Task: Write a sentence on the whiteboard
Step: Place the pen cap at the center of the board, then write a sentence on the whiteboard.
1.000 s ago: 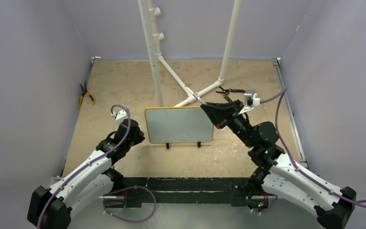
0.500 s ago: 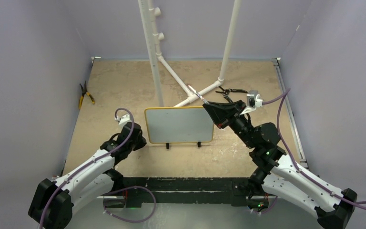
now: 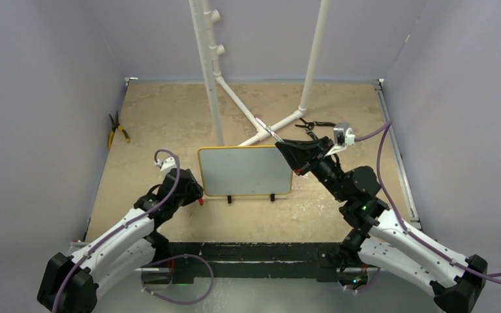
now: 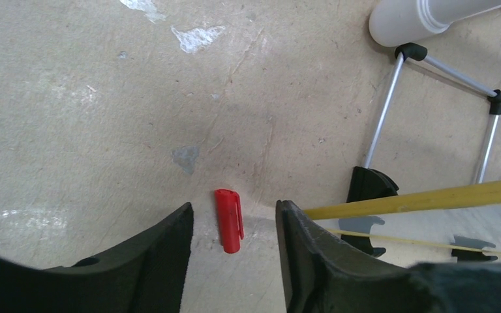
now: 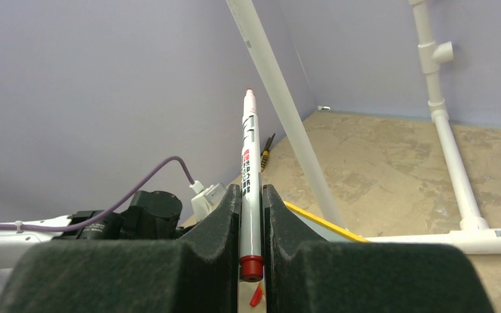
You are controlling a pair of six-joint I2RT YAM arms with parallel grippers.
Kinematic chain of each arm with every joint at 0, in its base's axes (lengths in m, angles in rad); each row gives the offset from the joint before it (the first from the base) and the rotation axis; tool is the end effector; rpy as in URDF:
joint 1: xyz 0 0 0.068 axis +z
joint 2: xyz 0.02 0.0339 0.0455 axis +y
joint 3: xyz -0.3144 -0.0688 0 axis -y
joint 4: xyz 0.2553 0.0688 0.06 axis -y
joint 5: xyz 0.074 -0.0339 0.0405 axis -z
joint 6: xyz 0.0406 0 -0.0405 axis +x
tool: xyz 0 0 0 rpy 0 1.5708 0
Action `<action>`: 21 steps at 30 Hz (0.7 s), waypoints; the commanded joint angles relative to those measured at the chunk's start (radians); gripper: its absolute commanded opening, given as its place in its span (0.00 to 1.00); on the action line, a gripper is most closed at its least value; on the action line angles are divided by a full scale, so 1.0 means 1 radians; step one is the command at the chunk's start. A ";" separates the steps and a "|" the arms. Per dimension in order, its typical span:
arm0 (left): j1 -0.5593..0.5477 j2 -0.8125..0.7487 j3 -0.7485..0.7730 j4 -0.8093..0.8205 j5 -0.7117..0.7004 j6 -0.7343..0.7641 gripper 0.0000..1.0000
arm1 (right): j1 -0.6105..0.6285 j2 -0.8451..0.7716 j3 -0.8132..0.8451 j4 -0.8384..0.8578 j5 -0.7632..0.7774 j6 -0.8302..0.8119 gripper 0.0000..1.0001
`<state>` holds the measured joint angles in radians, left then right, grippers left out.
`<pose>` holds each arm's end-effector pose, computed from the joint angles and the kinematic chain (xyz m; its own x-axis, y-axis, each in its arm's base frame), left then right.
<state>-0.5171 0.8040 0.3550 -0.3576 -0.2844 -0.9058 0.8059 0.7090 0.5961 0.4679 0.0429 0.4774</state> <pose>0.1239 -0.0574 0.2016 -0.6278 -0.5119 -0.5864 -0.3052 0.8549 -0.4195 0.1046 0.1064 0.3889 -0.1046 0.5539 -0.8260 -0.7261 0.5250 0.4441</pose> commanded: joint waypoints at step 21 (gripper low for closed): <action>0.187 0.077 0.533 -0.195 0.074 0.444 0.82 | 0.078 0.090 0.044 -0.137 0.006 -0.126 0.00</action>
<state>-0.4355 0.8295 0.8288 -0.6010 -0.3370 -0.6273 0.8246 0.7883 0.5987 0.3428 0.0147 0.4122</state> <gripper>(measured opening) 0.816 0.132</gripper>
